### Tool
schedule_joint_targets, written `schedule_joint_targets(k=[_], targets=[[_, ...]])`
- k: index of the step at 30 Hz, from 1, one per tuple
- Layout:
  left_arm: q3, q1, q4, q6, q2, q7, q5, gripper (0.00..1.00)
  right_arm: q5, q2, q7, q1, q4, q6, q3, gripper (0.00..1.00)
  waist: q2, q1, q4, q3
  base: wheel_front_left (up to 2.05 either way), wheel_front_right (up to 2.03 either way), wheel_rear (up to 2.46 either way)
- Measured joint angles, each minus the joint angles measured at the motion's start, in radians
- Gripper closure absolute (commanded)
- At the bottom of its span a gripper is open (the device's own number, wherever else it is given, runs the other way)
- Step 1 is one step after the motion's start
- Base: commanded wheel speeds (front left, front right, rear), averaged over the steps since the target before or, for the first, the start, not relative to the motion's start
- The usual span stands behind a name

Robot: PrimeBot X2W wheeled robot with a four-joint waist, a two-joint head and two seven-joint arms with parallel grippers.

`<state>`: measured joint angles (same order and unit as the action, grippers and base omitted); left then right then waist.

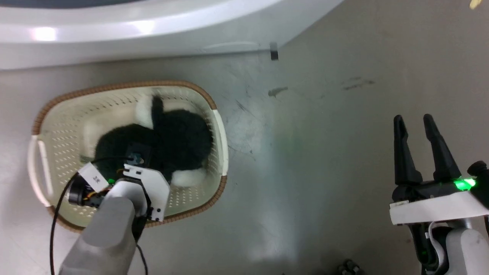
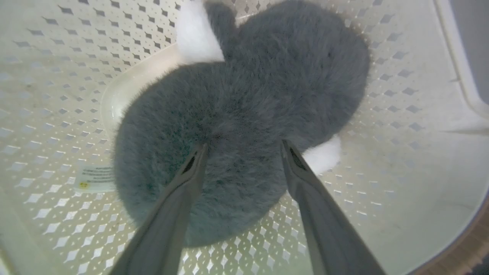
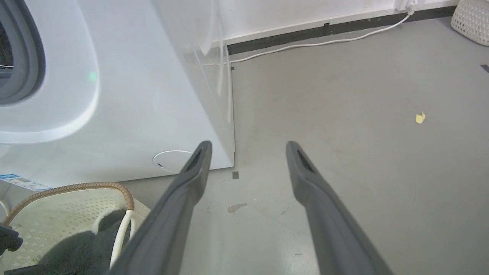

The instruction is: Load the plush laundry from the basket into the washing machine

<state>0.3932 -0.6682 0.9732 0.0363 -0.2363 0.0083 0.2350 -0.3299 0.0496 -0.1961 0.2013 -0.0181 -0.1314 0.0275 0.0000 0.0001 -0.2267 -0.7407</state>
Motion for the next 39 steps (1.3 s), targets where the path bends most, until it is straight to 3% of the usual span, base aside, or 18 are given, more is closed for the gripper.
schedule_joint_targets(k=[18,19,20,29,39], targets=[[0.097,-0.182,0.17,-0.01,-0.066,0.019,0.05,0.0,-0.087,0.0,-0.036,0.061,0.003,0.0,-0.027,0.0,0.0,-0.0001,-0.076,-0.178,0.0,0.0,0.0],[0.105,-0.19,0.178,-0.013,-0.067,0.017,0.051,0.78,-0.088,0.0,-0.039,0.065,0.004,0.0,-0.026,0.0,0.0,-0.0001,-0.081,-0.185,0.0,0.0,0.0],[0.114,-0.196,0.186,-0.015,-0.069,0.008,0.051,1.0,-0.093,0.0,-0.04,0.069,0.008,0.0,-0.026,0.0,0.0001,-0.0001,-0.086,-0.19,0.0,0.0,0.0],[0.132,-0.172,0.288,-0.021,-0.033,-0.122,0.131,1.0,-0.075,0.0,-0.061,0.072,0.047,0.0,0.016,0.0,0.0,0.0,-0.092,-0.123,0.0,0.0,0.0],[0.111,-0.004,0.238,-0.033,0.057,-0.257,0.176,1.0,-0.017,0.0,-0.061,-0.027,0.079,0.0,0.066,0.0,0.0,-0.0001,-0.037,0.098,0.0,0.0,0.0]])
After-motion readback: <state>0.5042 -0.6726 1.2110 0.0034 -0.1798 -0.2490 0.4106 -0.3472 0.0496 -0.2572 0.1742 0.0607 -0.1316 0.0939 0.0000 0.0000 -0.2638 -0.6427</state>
